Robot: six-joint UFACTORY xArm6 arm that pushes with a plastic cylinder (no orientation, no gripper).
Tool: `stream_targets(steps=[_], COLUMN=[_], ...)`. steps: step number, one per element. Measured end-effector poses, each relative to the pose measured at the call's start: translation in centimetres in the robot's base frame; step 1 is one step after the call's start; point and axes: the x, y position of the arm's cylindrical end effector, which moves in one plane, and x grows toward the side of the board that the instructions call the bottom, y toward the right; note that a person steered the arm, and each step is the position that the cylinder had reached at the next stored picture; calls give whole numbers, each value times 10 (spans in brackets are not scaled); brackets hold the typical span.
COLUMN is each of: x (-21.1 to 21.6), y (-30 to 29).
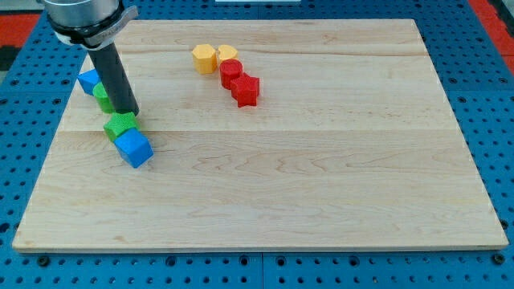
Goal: Move the blue triangle closer to the green star
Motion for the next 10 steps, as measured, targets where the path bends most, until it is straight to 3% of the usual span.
stream_targets(steps=[1,3,5,6,8,10], x=[-48,-81,-130,-127,-52,-19], y=[-4,-76,-76,-113,-103,-103])
